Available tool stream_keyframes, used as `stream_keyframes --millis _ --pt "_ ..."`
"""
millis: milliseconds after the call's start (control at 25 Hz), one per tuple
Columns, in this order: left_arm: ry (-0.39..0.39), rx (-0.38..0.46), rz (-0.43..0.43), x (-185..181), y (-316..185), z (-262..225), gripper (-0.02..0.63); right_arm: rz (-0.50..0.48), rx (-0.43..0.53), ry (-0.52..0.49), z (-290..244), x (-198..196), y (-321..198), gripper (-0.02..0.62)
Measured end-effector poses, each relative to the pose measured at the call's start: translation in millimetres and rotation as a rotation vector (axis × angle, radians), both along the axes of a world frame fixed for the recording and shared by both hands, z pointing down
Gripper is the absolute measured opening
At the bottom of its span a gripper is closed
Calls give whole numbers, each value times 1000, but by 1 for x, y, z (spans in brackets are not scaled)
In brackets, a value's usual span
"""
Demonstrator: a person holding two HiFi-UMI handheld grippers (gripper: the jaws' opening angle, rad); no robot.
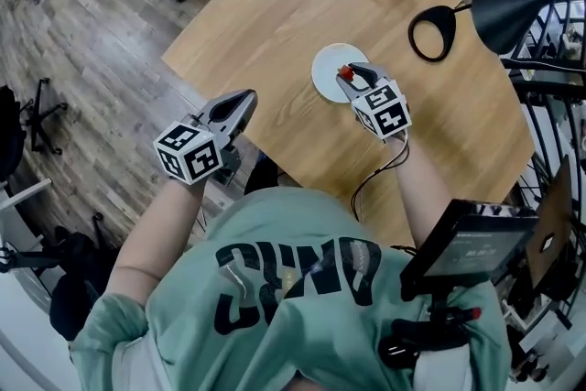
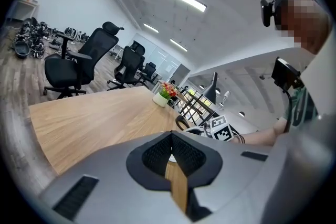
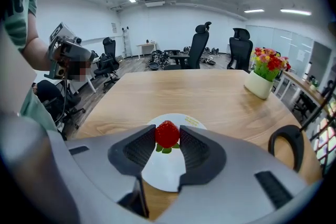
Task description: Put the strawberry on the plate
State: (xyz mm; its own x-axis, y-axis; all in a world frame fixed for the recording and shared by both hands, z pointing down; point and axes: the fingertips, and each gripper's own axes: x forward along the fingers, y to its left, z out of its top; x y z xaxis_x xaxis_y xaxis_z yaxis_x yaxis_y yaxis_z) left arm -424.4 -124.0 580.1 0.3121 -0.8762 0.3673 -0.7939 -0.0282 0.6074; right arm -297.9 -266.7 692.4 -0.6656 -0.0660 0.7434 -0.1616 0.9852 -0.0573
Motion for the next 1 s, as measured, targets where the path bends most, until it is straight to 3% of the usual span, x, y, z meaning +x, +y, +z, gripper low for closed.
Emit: stream_keyframes --millis 320,440,640,1000 --pt "10 -22 10 -3 3 11 2 -3 23 33 25 -6 -1 149" --pt "7 -26 20 -1 4 11 2 30 -2 3 19 -5 -1 274" --pt "2 -6 44 12 0 -1 2 95 13 -85 -20 14 -7 295" --pt "-23 99 124 56 -29 -54 2 235 41 -261 -109 80 -25 293"
